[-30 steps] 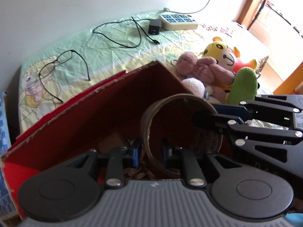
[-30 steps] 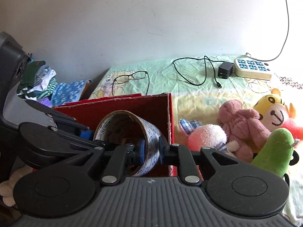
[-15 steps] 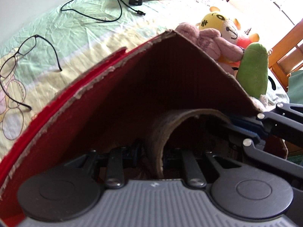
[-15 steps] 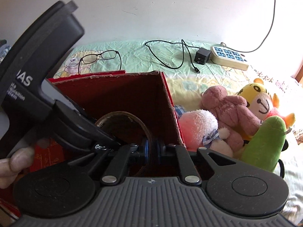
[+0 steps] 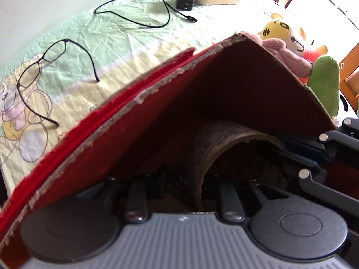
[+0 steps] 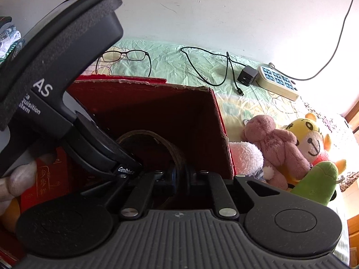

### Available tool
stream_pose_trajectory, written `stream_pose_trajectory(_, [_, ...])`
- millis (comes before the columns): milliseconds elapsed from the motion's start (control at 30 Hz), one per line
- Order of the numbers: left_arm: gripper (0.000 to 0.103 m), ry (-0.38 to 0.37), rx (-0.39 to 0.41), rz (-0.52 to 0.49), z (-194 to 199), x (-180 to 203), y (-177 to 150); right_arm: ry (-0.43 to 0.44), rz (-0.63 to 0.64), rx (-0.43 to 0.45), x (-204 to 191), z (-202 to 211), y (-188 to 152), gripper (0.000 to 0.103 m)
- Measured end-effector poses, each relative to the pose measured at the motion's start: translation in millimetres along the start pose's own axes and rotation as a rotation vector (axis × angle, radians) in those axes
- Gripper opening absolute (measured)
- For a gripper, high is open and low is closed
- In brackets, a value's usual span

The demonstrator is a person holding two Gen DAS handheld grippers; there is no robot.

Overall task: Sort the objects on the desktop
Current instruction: 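Lift the tape roll and lower it into the red box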

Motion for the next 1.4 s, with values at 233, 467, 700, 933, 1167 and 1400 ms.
stream_pose_trajectory(233, [0.031, 0.109, -0.023, -0.062, -10, -4, -2, -0.031, 0.017, -0.024, -10, -13, -13, 0.010])
stream_pose_trajectory(467, [0.033, 0.037, 0.009, -0.010, 0, -7, 3, 0.030, -0.086, -0.041, -1, -9, -5, 0.009])
stream_pose_trajectory(700, [0.034, 0.047, 0.001, -0.007, -4, -8, 4, 0.072, -0.103, -0.012, 3, 2, 0, 0.015])
stream_pose_trajectory(933, [0.037, 0.057, 0.004, -0.030, -1, -9, 5, 0.104, -0.128, 0.026, 11, 17, 5, 0.024])
stream_pose_trajectory(1167, [0.048, 0.099, 0.026, -0.153, 6, 9, 0, 0.182, -0.137, -0.071, 15, 35, -11, 0.022])
stream_pose_trajectory(1400, [0.044, 0.075, 0.082, -0.141, 22, 6, 3, 0.211, -0.066, -0.183, -4, 32, -26, 0.020])
Point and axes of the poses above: each gripper's, at about its wrist camera, not at the fingertips, and z roughly against the way its jaws point, x to its right, y to its top, the point moved 10 cm from there along -z, roughly the way its jaws point, and after that the axes turned 13 degrees about -y, right-handed, at the moved point
